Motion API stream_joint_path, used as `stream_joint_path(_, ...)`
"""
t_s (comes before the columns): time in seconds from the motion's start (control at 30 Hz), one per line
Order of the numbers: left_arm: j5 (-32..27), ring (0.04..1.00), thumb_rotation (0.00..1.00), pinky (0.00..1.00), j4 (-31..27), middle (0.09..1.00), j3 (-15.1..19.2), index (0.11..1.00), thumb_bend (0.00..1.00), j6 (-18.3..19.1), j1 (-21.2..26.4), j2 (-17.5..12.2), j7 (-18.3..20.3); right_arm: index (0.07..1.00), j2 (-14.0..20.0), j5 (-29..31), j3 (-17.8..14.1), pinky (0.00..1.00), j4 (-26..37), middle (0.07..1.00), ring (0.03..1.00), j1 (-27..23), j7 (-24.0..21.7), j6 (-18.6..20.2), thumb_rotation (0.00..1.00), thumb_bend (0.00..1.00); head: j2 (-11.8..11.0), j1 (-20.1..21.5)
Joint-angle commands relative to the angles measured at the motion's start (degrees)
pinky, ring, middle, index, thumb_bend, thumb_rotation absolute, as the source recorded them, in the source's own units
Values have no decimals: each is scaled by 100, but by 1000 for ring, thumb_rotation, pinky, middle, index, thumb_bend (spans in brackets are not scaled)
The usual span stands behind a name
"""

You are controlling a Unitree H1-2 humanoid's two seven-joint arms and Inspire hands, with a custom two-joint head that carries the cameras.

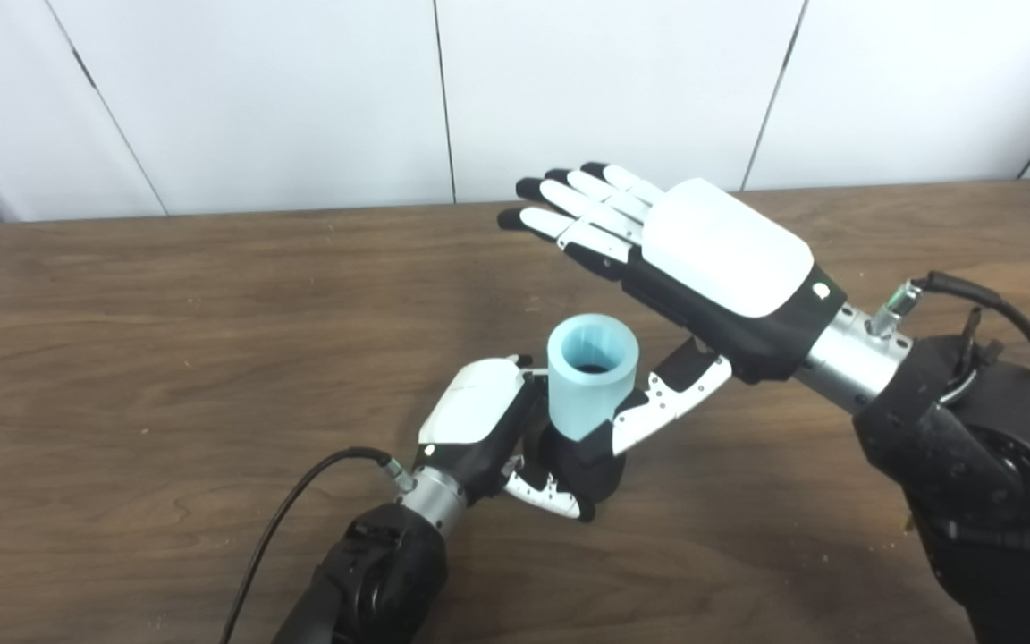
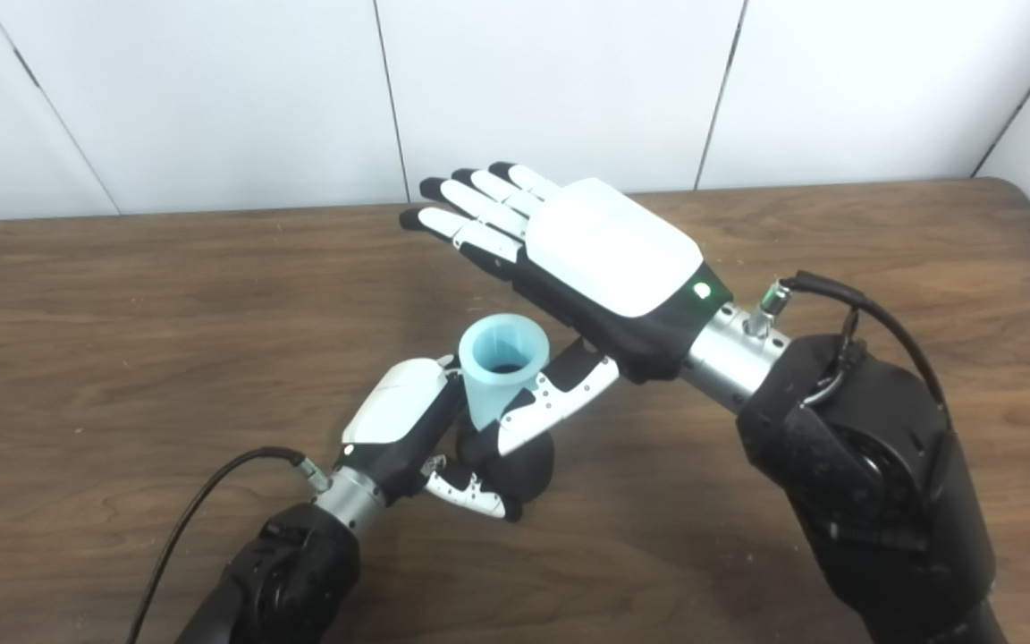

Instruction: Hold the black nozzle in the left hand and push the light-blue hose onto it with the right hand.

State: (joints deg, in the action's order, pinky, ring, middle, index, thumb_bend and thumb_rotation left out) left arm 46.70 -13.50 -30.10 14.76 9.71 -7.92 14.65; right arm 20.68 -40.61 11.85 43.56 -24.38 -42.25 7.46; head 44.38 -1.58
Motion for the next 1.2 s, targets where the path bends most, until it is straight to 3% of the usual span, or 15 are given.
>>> stream_joint_path(0.0, 80, 724, 0, 902, 115, 507, -86, 480, 521, 130, -81, -48, 313, 945, 71, 81, -54, 1000, 153, 1000, 1000, -106, 187, -237, 818, 702, 4, 2)
stream_joint_path(0.17, 61, 799, 0, 914, 121, 519, -45, 474, 519, 168, -88, -64, 351, 941, 208, 213, -75, 1000, 329, 1000, 1000, 43, -101, -133, 838, 692, 4, 2)
stream_joint_path(0.33, 42, 749, 0, 912, 189, 504, 5, 481, 521, 193, -83, -42, 341, 934, 310, 196, -63, 1000, 510, 1000, 1000, 262, -381, -18, 898, 676, 13, 17)
stream_joint_path(0.53, 56, 726, 0, 907, 153, 525, 21, 484, 519, 207, -77, -28, 404, 941, 324, 190, -47, 1000, 374, 1000, 1000, 564, -291, -251, 954, 683, 6, 3)
stream_joint_path(0.67, 59, 714, 0, 919, 232, 425, 4, 523, 517, 22, -31, -85, 334, 954, 349, 250, -50, 1000, 335, 1000, 1000, 705, -267, -358, 990, 712, 8, 29)
stream_joint_path(0.87, -11, 700, 0, 918, 279, 404, 26, 516, 515, -108, -20, -117, 331, 948, 385, 251, -60, 1000, 186, 1000, 1000, 897, -219, -556, 1000, 706, 9, 27)
stream_joint_path(1.17, -67, 695, 0, 908, 249, 437, 86, 504, 520, -105, -69, -48, 340, 938, 458, 137, -69, 1000, 95, 1000, 1000, 1100, -285, -572, 1000, 709, 17, 32)
